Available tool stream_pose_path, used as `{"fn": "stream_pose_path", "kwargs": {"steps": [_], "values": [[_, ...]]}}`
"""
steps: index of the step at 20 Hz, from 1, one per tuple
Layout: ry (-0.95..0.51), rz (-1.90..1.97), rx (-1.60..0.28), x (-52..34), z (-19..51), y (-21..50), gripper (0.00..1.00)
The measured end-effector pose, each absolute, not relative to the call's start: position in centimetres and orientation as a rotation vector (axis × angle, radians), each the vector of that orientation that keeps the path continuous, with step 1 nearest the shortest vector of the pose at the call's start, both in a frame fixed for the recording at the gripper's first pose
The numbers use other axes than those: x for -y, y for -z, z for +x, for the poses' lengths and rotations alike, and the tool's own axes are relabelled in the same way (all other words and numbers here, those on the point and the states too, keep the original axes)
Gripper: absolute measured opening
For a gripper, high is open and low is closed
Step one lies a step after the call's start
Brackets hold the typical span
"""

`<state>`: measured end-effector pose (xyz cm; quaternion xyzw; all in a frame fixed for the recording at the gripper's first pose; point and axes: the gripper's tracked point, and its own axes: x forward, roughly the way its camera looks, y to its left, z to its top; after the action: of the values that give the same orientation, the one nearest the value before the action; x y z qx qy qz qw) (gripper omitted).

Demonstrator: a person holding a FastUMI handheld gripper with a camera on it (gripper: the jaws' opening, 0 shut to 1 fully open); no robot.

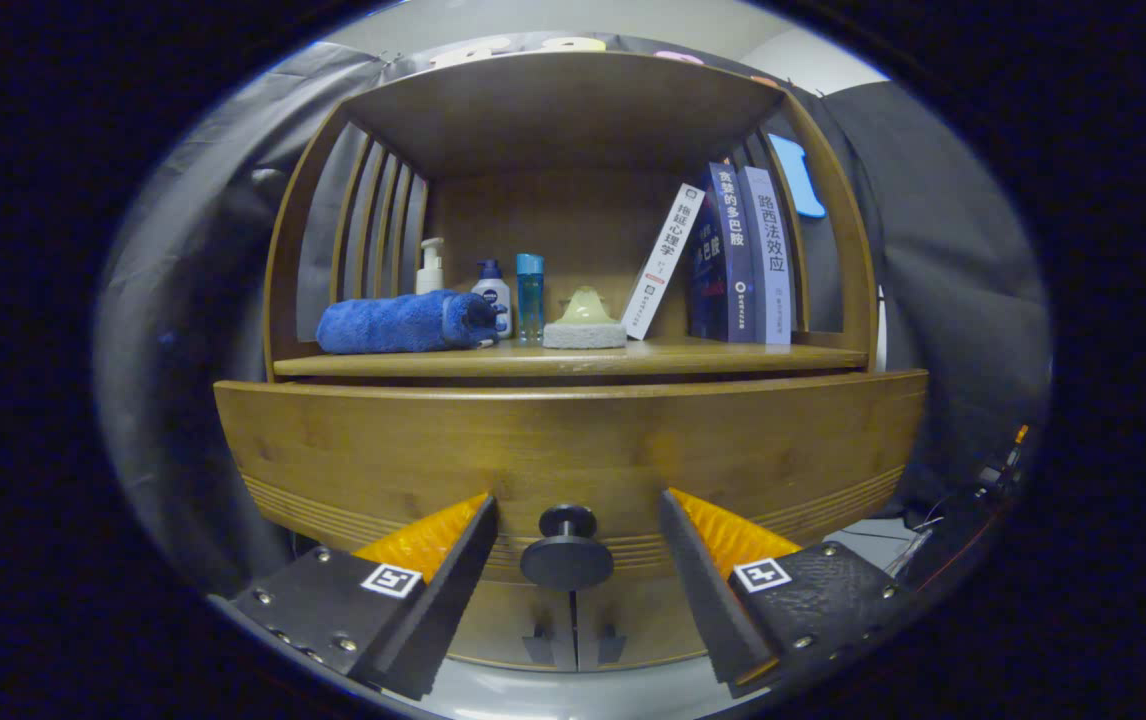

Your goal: Pull open the drawer, take out the items inside it, and place them on the countertop above the cabinet.

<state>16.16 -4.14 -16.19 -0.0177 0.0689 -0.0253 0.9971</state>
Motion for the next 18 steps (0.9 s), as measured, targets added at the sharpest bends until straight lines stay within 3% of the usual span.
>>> {"fn": "stream_pose_path", "kwargs": {"steps": [15, 18], "values": [[0.057, -0.025, -0.127, 3.9, 21.1, 16.5, 0.98], [-0.005, -0.01, -0.048, 1.9, 21.1, 14.5, 0.98]]}}
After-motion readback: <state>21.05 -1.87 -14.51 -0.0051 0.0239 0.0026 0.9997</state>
